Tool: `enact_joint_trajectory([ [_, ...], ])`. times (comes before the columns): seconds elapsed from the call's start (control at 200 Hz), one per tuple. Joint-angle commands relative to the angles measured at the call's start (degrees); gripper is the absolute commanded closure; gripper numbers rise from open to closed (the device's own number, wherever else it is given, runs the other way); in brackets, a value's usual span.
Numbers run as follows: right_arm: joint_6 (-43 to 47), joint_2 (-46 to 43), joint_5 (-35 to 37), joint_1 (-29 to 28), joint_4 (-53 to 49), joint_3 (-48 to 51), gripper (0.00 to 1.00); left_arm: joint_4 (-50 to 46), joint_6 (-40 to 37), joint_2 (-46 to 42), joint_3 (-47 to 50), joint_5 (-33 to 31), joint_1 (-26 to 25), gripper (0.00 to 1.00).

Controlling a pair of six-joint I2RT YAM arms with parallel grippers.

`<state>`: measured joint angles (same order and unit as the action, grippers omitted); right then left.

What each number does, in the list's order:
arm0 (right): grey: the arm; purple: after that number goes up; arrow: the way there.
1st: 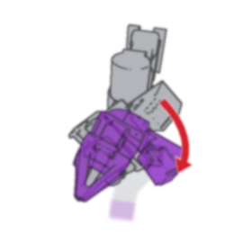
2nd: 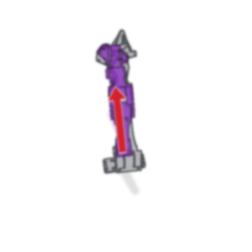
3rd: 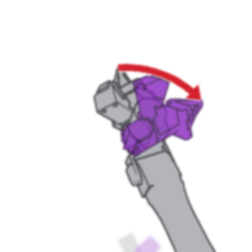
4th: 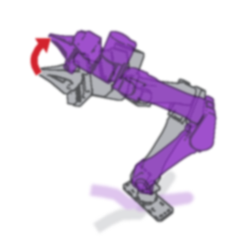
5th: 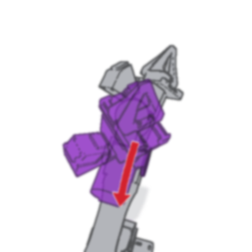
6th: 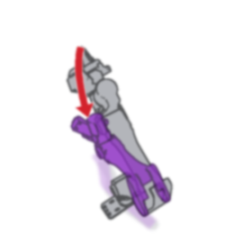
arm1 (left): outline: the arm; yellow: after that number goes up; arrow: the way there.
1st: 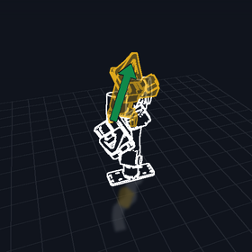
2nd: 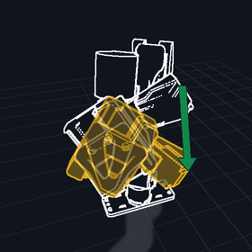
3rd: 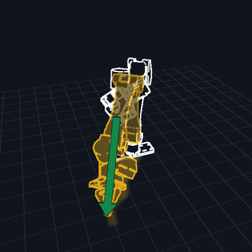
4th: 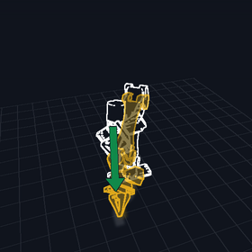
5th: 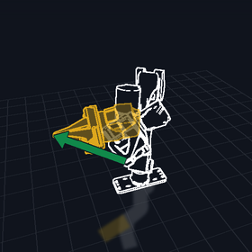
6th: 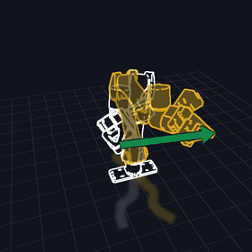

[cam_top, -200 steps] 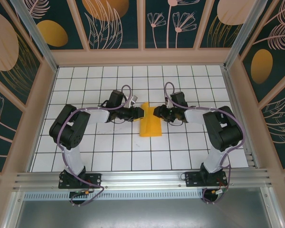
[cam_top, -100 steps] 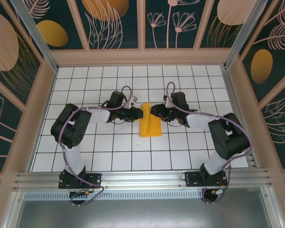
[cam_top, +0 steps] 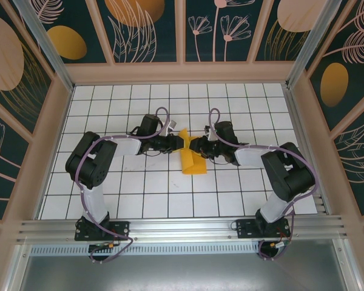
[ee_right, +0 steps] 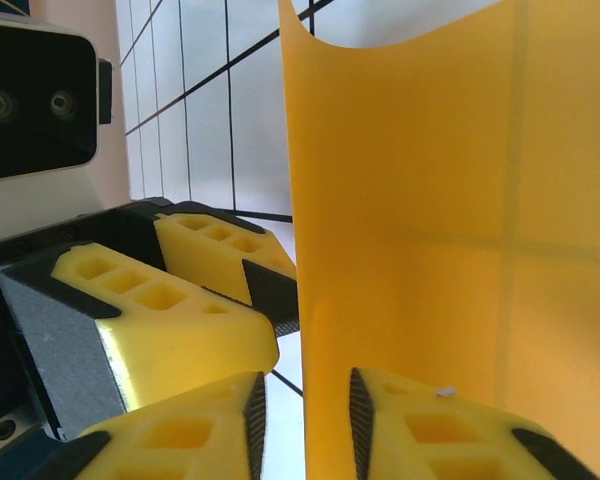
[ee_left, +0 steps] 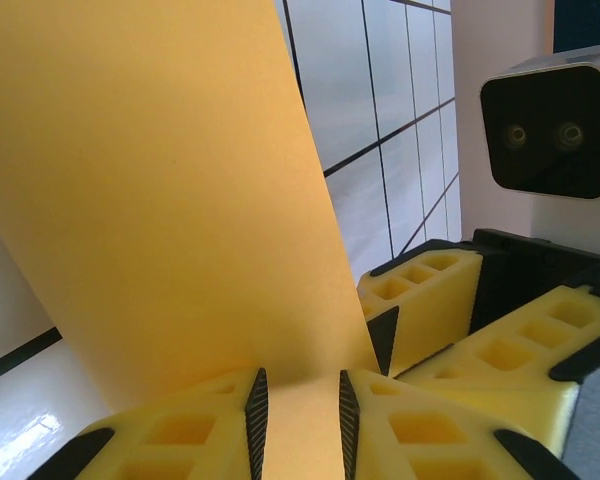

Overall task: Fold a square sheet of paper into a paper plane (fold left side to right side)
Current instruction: First fold in half a square sheet of paper at the center of the table.

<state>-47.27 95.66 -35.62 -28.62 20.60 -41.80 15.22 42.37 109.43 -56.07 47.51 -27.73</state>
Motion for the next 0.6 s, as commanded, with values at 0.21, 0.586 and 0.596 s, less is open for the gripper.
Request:
enact_joint_trajectory([
  [0.21,2.5,0.1,1.6,0.0,-3.5,-1.1,0.99,-1.1,-0.8,-1.3,-0.9,-1.1,-0.1,0.69],
  [0.586,5.8,-2.8,7.3,2.5,-10.3,0.7,1.00,-9.1,-2.1,-7.9,0.7,-11.6,-0.1,0.44],
  [0.596,5.8,-2.8,7.4,2.6,-10.3,0.9,1.00,-9.2,-2.0,-7.9,1.2,-11.8,-0.1,0.44],
])
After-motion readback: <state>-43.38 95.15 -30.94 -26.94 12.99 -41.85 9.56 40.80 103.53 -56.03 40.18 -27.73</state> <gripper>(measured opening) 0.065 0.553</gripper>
